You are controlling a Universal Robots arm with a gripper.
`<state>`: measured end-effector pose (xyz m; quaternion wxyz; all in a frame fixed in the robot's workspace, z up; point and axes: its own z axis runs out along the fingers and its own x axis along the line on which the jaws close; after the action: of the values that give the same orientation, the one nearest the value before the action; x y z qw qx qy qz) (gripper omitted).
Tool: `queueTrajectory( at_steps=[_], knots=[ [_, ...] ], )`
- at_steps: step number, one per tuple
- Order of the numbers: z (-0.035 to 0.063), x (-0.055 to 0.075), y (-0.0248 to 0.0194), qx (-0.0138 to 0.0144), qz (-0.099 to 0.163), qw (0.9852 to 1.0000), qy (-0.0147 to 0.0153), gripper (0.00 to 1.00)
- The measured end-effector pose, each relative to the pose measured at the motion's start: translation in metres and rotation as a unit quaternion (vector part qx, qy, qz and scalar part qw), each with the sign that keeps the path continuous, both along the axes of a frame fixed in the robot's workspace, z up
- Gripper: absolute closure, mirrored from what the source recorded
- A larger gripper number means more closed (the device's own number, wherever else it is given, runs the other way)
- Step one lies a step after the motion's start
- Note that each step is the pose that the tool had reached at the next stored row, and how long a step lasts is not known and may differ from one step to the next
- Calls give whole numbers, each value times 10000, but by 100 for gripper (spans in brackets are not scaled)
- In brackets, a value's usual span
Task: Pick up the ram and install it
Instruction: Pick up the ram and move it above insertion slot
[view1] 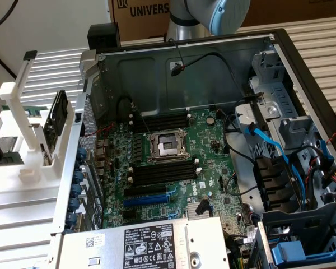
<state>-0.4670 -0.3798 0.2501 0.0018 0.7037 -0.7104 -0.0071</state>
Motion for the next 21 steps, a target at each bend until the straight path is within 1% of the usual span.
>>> queueTrajectory(
  at_steps=[1,2,4,5,6,10,11,16,19,21],
  knots=[
    [34,-1,0,-8,0,10000,0,86],
    [47,-3,0,-8,0,10000,0,86],
    [47,-3,1,-8,-1,10000,0,86],
    [48,-4,2,-20,-2,10000,-5,86],
    [61,-4,1,-35,-2,10000,-13,86],
    [112,-3,-1,-60,-1,10000,-50,86],
    [117,-3,-4,-70,-1,10000,-60,86],
    [139,2,-21,-135,-2,9999,-71,86],
    [163,4,-34,-179,-4,9998,-72,86],
    [191,5,-41,-196,-5,9998,-72,86]
  ],
)
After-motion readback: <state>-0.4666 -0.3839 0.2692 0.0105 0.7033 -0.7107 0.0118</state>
